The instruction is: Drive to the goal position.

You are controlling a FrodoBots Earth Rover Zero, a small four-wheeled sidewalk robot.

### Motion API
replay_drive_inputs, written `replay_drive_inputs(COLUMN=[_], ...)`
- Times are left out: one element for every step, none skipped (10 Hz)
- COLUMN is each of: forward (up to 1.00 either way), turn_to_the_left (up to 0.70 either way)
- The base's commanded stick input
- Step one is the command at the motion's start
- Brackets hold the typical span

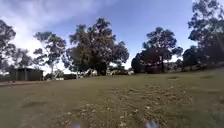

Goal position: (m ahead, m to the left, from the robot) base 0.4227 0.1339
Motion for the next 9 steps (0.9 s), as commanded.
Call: replay_drive_inputs(forward=[0.7, 0.7, 0.7, 0.7, 0.7, 0.7, 0.7, 0.7, 0.7], turn_to_the_left=[0.0, 0.0, 0.0, 0.0, 0.0, 0.0, 0.0, 0.0, 0.0])
